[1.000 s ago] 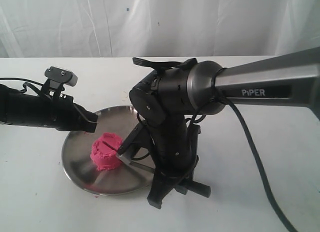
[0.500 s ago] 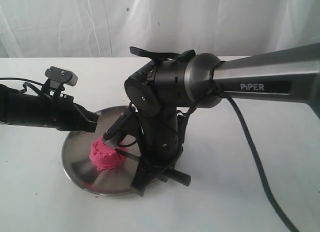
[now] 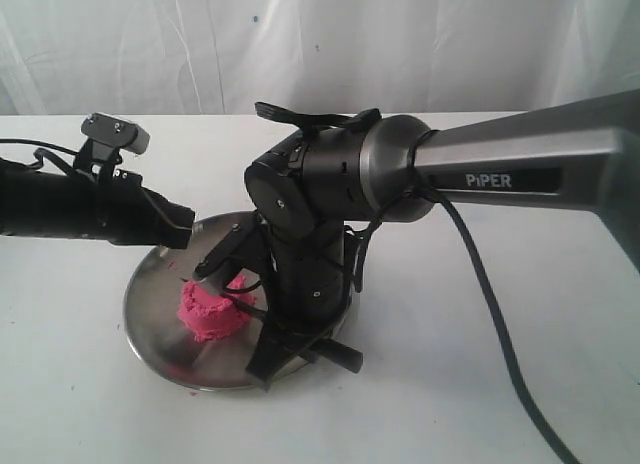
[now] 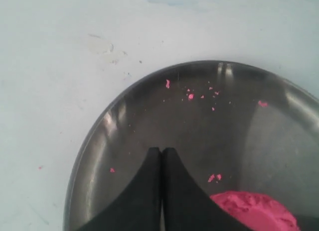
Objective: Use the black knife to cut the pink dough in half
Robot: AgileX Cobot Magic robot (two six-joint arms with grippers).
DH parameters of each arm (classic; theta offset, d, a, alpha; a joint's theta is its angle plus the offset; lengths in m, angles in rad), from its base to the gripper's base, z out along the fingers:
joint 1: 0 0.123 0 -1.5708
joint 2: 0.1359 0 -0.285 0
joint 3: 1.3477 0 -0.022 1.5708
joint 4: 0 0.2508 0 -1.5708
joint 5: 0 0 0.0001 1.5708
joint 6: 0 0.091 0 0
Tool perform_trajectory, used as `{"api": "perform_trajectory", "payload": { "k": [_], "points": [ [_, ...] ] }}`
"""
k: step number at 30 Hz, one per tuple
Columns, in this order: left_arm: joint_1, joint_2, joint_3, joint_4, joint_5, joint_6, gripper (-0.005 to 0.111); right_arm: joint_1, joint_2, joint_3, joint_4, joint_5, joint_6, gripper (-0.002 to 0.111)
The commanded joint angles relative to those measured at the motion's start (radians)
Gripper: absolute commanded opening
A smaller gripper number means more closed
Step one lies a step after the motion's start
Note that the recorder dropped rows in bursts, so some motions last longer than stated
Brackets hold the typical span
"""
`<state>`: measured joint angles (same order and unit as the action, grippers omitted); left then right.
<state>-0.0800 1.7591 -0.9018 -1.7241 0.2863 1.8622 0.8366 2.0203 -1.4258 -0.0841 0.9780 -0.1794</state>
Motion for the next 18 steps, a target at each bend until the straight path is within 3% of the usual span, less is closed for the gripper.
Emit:
{"api": "perform_trajectory", "payload": {
  "k": [1, 18],
  "points": [
    [-0.003, -0.062, 0.004, -0.02, 0.018, -0.007, 0.0, 0.0, 0.001, -0.009, 0.004, -0.016, 0.0, 0.0],
    [-0.003, -0.225, 0.004, 0.196, 0.009, -0.263, 0.0, 0.0, 0.001, -0.009, 0.078, 0.03, -0.053, 0.0]
  ]
}}
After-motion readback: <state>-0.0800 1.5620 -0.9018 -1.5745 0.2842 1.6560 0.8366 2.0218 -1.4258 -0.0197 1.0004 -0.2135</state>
